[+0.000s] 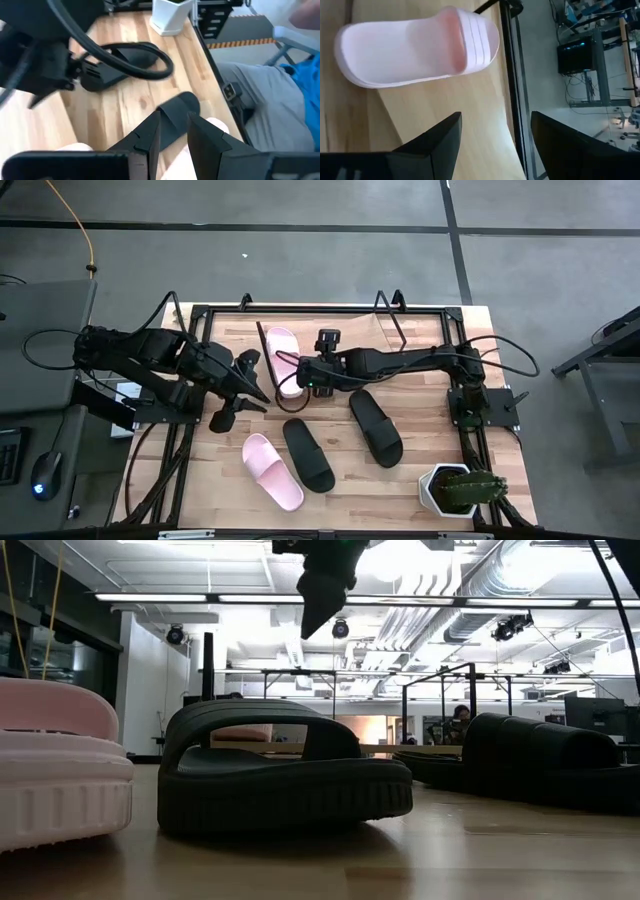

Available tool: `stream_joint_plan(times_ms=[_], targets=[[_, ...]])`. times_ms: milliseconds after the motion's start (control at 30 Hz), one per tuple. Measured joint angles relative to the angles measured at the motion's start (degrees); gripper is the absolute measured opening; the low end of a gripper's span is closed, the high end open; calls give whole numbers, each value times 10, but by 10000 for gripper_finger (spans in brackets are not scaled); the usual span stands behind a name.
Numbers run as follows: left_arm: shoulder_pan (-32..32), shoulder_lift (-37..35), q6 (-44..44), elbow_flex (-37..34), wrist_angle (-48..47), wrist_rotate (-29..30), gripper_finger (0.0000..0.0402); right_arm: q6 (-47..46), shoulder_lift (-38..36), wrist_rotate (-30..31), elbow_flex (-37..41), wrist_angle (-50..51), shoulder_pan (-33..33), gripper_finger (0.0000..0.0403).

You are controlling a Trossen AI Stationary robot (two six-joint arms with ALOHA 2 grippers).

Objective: Pick and place slides into the shelf
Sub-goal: Put the pink slide on the shelf

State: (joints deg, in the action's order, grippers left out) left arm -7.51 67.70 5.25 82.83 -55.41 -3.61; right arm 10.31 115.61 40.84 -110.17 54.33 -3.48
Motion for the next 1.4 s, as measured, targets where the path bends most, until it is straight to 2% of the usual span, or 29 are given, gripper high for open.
stream_joint_plan(times_ms=[233,533,967,1233,1400], targets=[[0,0,33,-2,-65,5,83,-27,-11,16,0,53,13,229],[0,-1,69,-55,-83,6,83,-43,-44,37,0,105,-2,229],[0,-1,136,-152,-75,2,83,-58,-75,7,0,151,-63,229],[0,-1,177,-218,-63,-3,83,-132,-75,6,0,189,-88,229],[0,-1,207,-262,-29,-37,83,-173,-74,-1,0,204,-107,229]])
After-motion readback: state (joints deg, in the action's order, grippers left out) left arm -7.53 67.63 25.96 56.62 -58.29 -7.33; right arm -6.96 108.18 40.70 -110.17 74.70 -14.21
